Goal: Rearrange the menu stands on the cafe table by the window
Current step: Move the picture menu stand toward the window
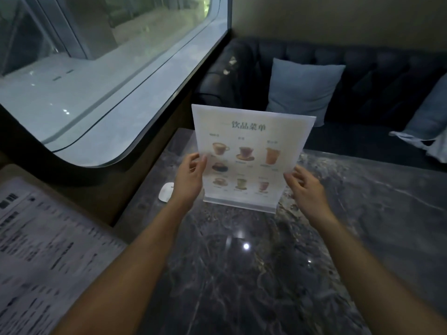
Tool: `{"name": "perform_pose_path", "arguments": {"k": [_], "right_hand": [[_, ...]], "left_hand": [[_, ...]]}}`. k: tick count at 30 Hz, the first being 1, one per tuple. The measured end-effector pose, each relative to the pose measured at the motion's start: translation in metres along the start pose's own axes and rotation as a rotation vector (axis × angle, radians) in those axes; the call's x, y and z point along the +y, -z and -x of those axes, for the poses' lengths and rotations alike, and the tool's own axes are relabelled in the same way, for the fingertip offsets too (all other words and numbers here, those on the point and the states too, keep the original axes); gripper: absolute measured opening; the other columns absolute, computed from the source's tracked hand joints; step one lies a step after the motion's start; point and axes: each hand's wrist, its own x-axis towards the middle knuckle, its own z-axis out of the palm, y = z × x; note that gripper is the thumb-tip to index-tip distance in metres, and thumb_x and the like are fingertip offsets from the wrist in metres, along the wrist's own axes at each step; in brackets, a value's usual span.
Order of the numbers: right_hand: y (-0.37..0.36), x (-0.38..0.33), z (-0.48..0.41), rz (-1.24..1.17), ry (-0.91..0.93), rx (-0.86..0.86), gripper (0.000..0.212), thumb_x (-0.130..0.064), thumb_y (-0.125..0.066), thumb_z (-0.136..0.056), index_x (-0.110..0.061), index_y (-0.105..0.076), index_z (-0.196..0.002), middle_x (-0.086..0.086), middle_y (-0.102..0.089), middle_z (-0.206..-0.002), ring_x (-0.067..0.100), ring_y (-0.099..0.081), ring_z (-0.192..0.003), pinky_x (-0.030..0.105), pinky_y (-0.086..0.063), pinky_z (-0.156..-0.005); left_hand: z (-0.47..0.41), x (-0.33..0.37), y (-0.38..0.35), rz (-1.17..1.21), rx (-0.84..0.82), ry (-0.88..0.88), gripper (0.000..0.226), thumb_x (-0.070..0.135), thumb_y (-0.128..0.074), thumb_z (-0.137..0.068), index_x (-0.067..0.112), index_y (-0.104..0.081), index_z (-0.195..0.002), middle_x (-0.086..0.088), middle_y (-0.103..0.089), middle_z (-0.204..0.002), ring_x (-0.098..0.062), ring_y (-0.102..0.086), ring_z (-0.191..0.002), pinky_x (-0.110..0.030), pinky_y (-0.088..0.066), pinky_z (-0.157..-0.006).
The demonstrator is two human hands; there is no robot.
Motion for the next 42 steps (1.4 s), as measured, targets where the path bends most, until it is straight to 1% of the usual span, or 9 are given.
{"name": "perform_pose_path", "arguments": {"k": [3, 9, 16, 20, 24, 31, 37, 40, 42], "right_hand": [[-0.007, -0.002, -0.004, 0.002, 0.016, 0.018, 0.019, -0.031, -0.05, -0.091, -0.022, -0.055, -0.108, -0.01, -0.064, -0.09, 0.002, -0.061, -0.08, 0.014, -0.046, -0.056], [-0.012, 0.002, -0.008, 0.019, 0.025, 0.054, 0.021, -0.028, -0.053, -0.089, -0.009, -0.057, -0.098, 0.013, -0.064, -0.097, 0.028, -0.06, -0.087, 0.045, -0.053, -0.073], [-0.016, 0.004, -0.016, -0.102, -0.003, 0.119, 0.012, -0.025, -0.054, -0.089, -0.023, -0.056, -0.077, -0.002, -0.061, -0.081, 0.017, -0.06, -0.078, 0.032, -0.052, -0.063], [-0.022, -0.004, -0.021, -0.11, 0.014, 0.096, 0.013, -0.028, -0.052, -0.089, -0.029, -0.054, -0.077, -0.003, -0.062, -0.085, 0.015, -0.061, -0.082, 0.031, -0.051, -0.062], [-0.043, -0.02, -0.032, -0.172, 0.013, 0.043, 0.007, -0.024, -0.054, -0.088, -0.018, -0.057, -0.09, 0.012, -0.064, -0.097, 0.027, -0.062, -0.091, 0.046, -0.055, -0.073], [-0.097, -0.05, -0.052, -0.184, 0.089, -0.096, 0.011, -0.019, -0.056, -0.087, -0.02, -0.054, -0.076, 0.003, -0.059, -0.081, 0.026, -0.061, -0.084, 0.049, -0.056, -0.073], [-0.138, -0.059, -0.069, -0.192, 0.084, -0.237, 0.008, -0.023, -0.056, -0.085, -0.021, -0.054, -0.078, -0.001, -0.058, -0.081, 0.024, -0.06, -0.086, 0.048, -0.054, -0.073], [-0.151, -0.057, -0.075, -0.172, 0.07, -0.299, 0.016, -0.026, -0.055, -0.086, -0.011, -0.055, -0.091, 0.002, -0.059, -0.087, 0.027, -0.061, -0.091, 0.049, -0.054, -0.074], [-0.156, -0.056, -0.078, -0.186, 0.055, -0.305, 0.014, -0.025, -0.055, -0.086, -0.011, -0.055, -0.085, 0.0, -0.058, -0.082, 0.026, -0.061, -0.086, 0.049, -0.054, -0.073]], "left_hand": [[-0.004, -0.001, 0.005, -0.036, 0.014, 0.009, 0.016, 0.03, -0.051, -0.092, 0.016, -0.056, -0.097, 0.002, -0.063, -0.084, -0.006, -0.061, -0.075, -0.021, -0.048, -0.058], [-0.004, 0.001, 0.006, -0.017, 0.001, 0.036, 0.021, 0.032, -0.05, -0.092, 0.023, -0.051, -0.073, -0.006, -0.062, -0.075, -0.018, -0.058, -0.067, -0.03, -0.044, -0.057], [0.005, 0.005, 0.005, 0.049, 0.053, 0.083, 0.029, 0.034, -0.05, -0.092, 0.014, -0.052, -0.07, -0.023, -0.06, -0.075, -0.027, -0.055, -0.065, -0.041, -0.045, -0.061], [0.011, 0.006, 0.014, 0.055, 0.084, 0.095, 0.03, 0.035, -0.05, -0.092, 0.017, -0.053, -0.067, -0.018, -0.063, -0.074, -0.027, -0.058, -0.066, -0.042, -0.048, -0.062], [0.014, 0.01, 0.032, 0.069, 0.175, 0.086, 0.031, 0.033, -0.05, -0.092, 0.021, -0.052, -0.063, 0.005, -0.059, -0.056, -0.009, -0.053, -0.049, -0.029, -0.041, -0.049], [0.019, 0.011, 0.08, 0.046, 0.369, 0.061, 0.023, 0.035, -0.05, -0.091, 0.021, -0.057, -0.075, -0.008, -0.069, -0.084, -0.026, -0.068, -0.08, -0.042, -0.057, -0.07], [0.019, -0.003, 0.107, -0.012, 0.528, 0.096, 0.025, 0.037, -0.051, -0.09, 0.022, -0.054, -0.07, -0.001, -0.065, -0.075, -0.019, -0.065, -0.072, -0.034, -0.054, -0.063], [0.017, -0.013, 0.113, -0.05, 0.593, 0.151, 0.027, 0.037, -0.052, -0.09, 0.023, -0.054, -0.066, 0.0, -0.063, -0.069, -0.022, -0.062, -0.07, -0.042, -0.055, -0.07], [0.016, -0.019, 0.115, -0.052, 0.606, 0.177, 0.027, 0.041, -0.052, -0.088, 0.025, -0.054, -0.067, -0.002, -0.065, -0.072, -0.023, -0.064, -0.073, -0.045, -0.056, -0.074]]}}
